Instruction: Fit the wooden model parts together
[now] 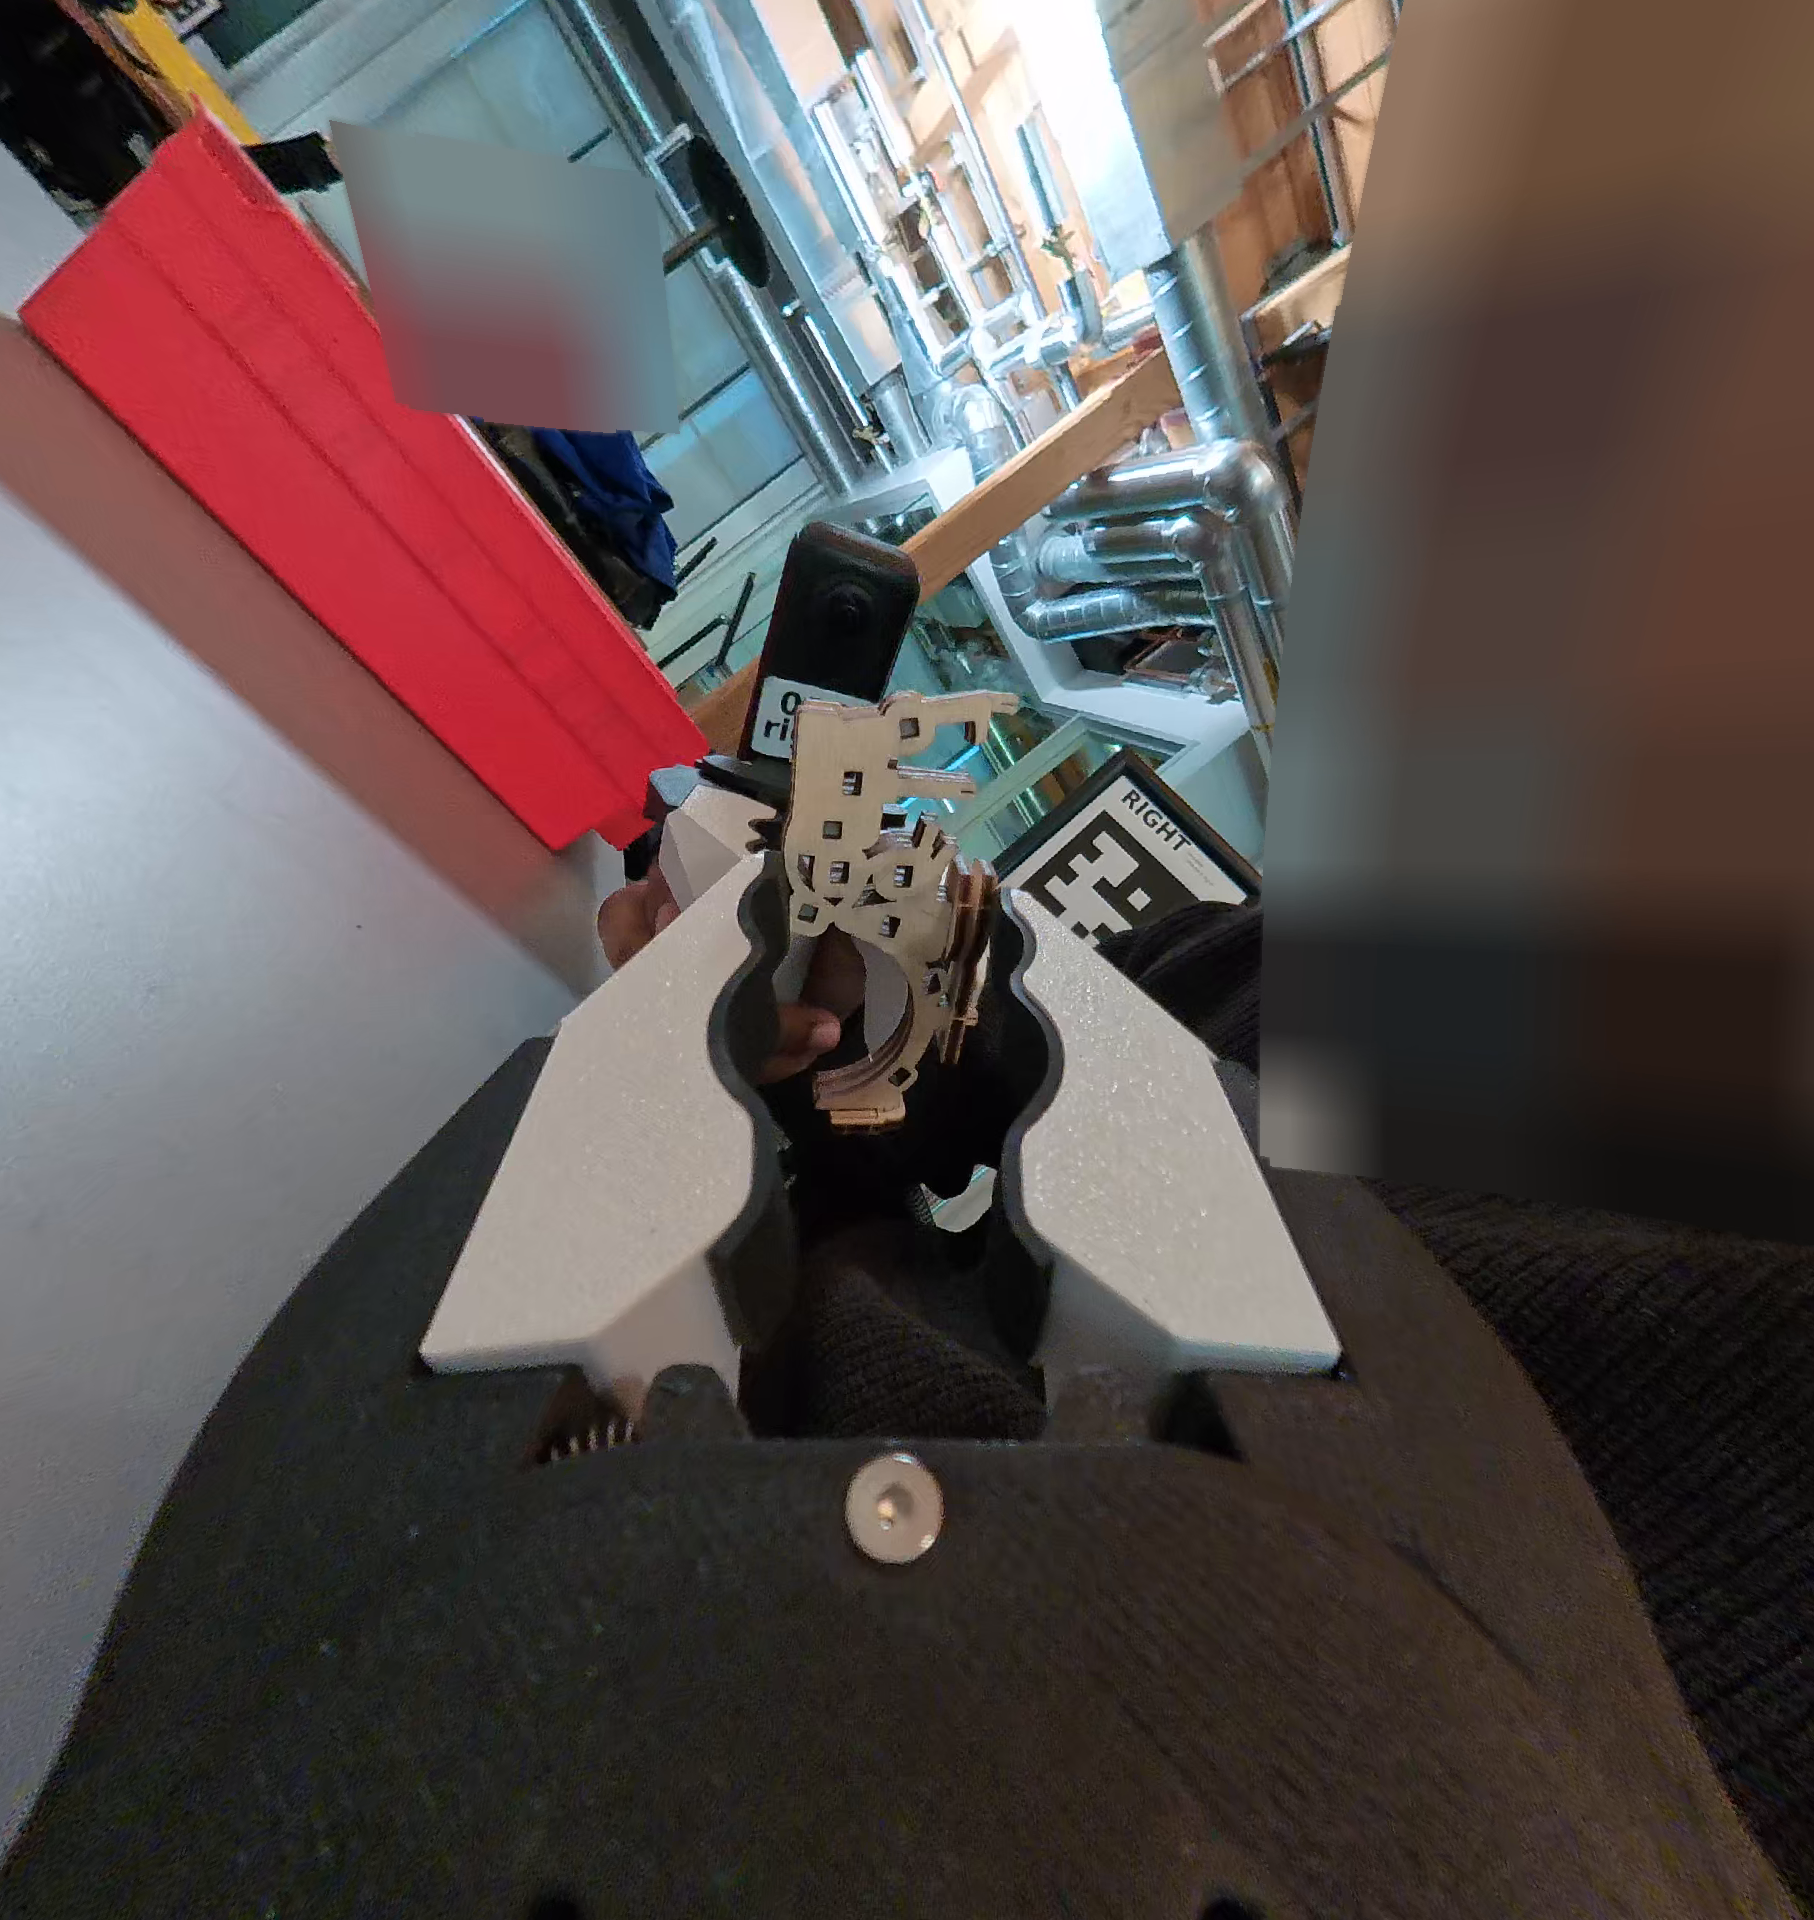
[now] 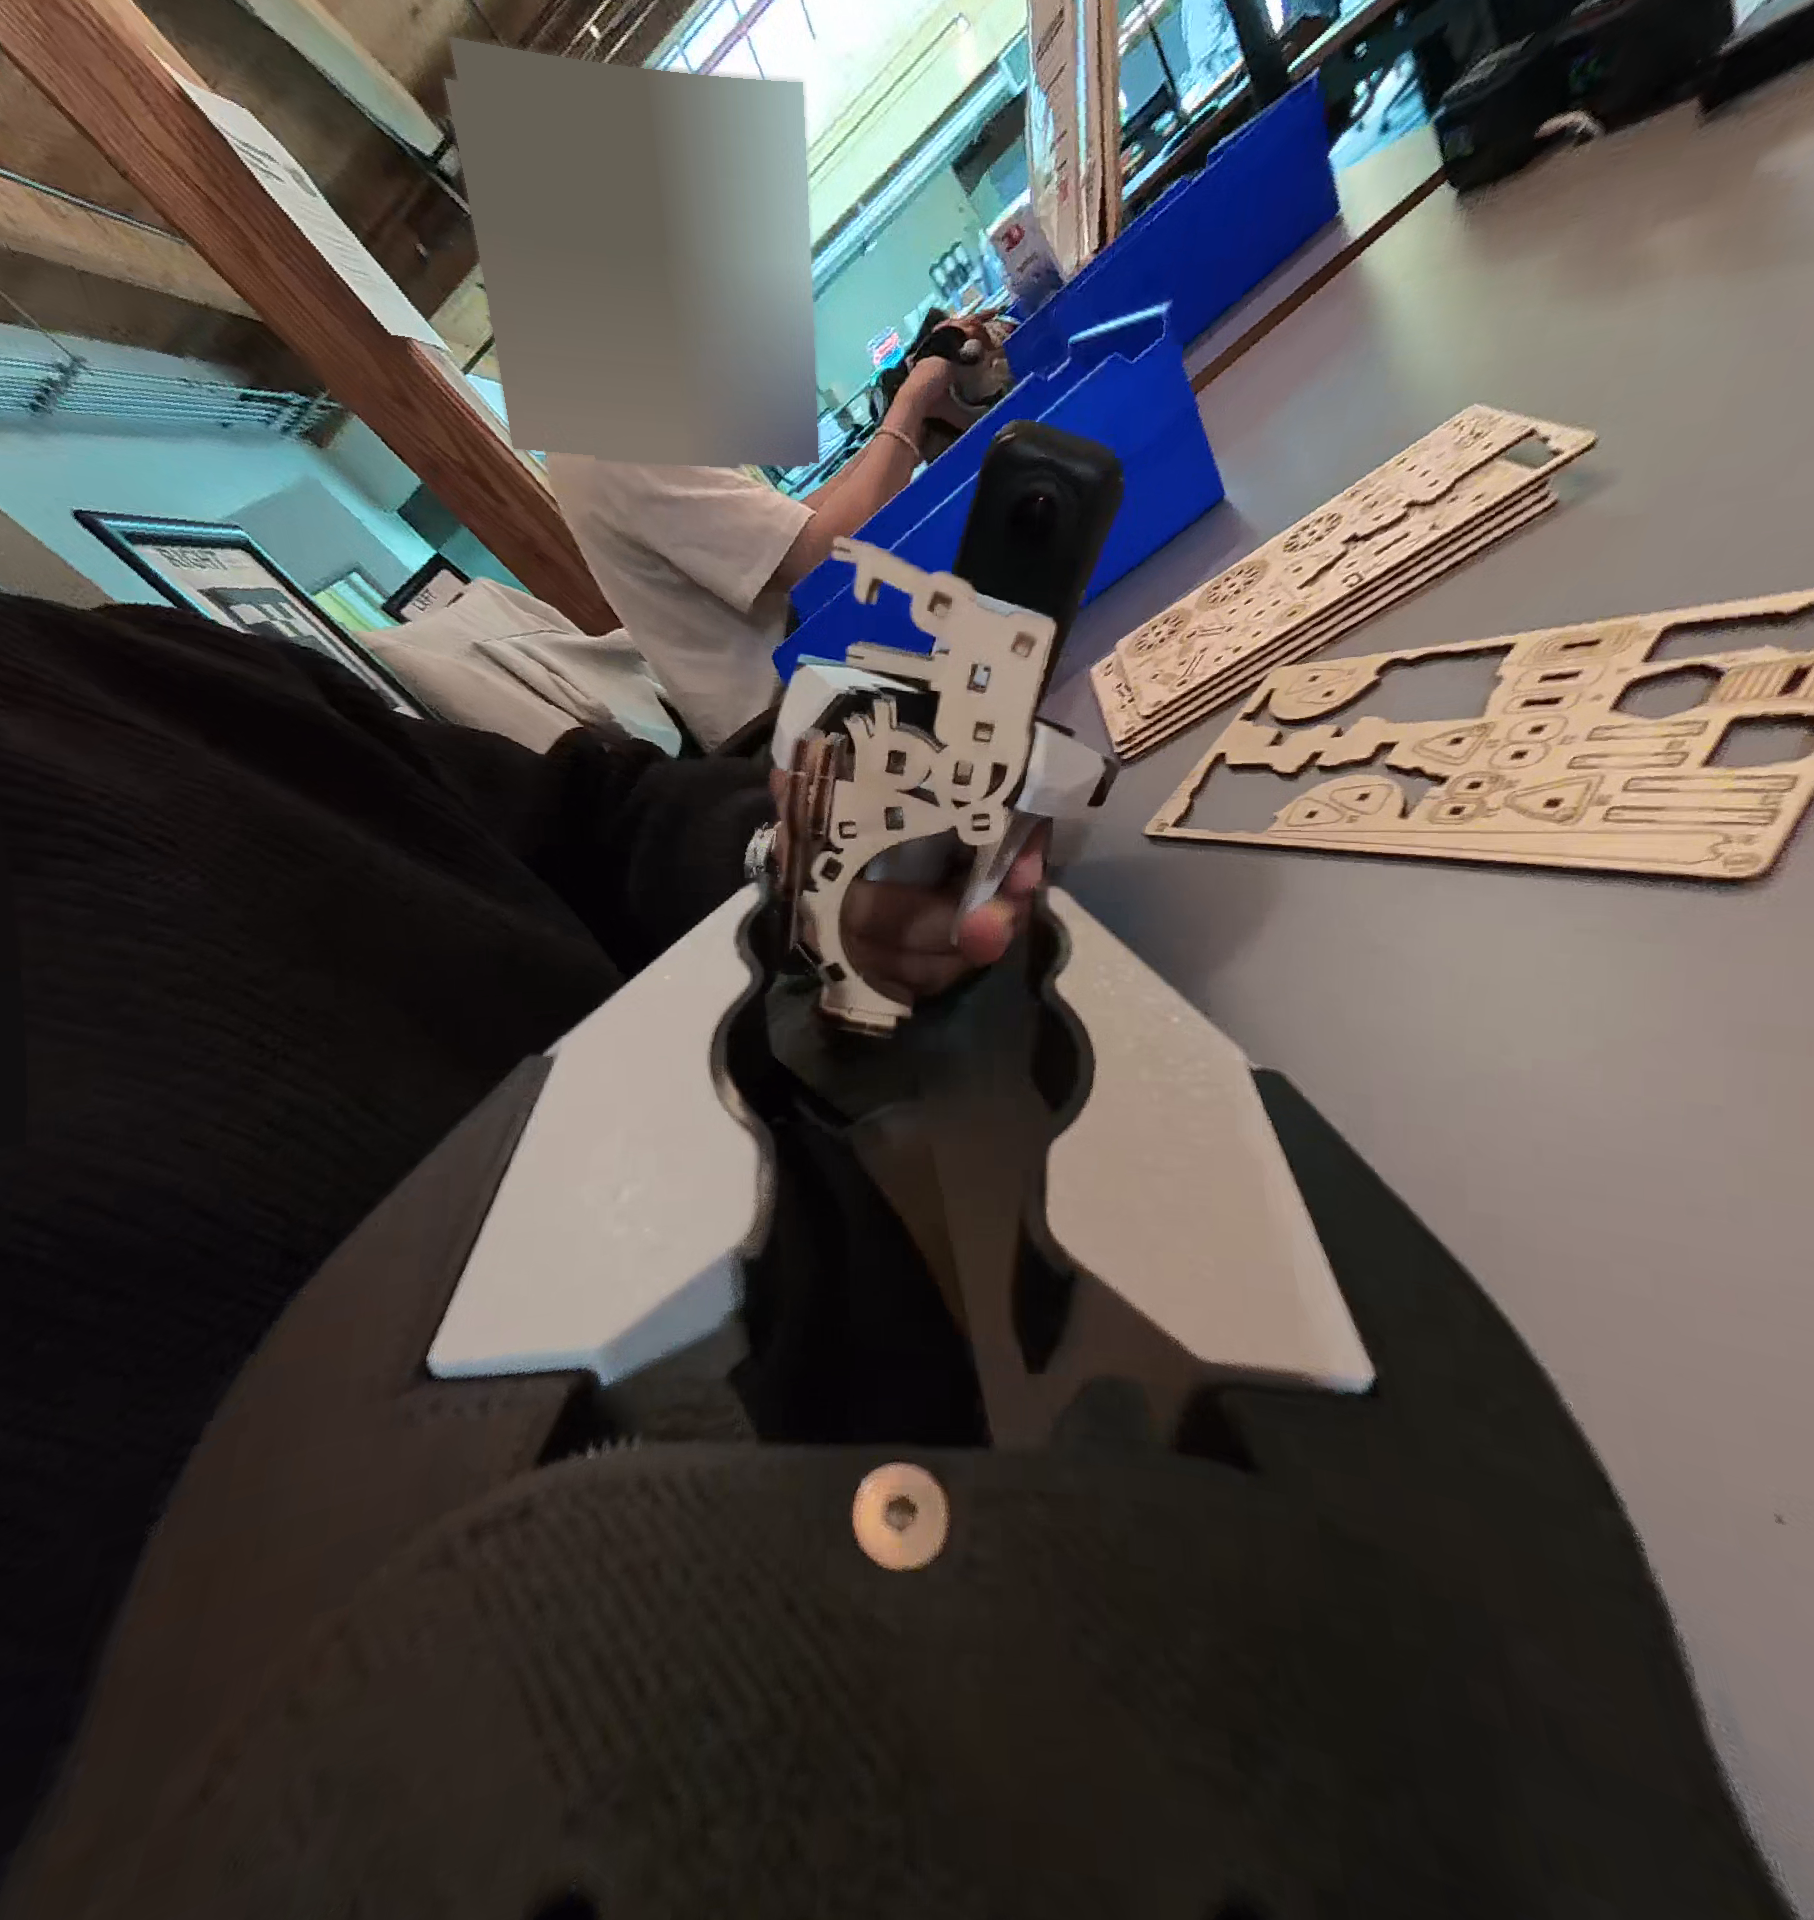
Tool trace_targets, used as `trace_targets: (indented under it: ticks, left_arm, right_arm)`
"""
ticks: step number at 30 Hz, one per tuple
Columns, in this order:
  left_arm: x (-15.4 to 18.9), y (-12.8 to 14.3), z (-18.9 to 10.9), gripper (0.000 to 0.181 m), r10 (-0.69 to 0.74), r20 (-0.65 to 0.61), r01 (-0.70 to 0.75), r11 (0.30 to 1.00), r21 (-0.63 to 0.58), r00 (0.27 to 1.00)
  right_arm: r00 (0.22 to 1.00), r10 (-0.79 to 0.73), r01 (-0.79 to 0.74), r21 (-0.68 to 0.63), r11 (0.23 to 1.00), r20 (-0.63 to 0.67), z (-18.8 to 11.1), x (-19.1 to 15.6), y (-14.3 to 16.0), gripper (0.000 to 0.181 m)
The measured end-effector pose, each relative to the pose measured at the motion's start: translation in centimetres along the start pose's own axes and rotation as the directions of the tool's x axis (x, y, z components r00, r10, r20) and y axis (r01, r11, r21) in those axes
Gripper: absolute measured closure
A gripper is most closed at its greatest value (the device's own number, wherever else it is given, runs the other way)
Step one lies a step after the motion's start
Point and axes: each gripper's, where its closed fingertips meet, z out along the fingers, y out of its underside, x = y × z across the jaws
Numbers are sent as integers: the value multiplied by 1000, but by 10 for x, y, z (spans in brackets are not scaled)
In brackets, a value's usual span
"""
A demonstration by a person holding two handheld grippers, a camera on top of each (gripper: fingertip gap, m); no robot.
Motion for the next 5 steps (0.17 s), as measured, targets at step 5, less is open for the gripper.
trace_targets:
  ticks: [5]
  left_arm:
    - [5,3,2,144,26,-26,-26,999,-20,999]
  right_arm:
    - [999,46,-48,78,996,23,-3,-4,-13,127]
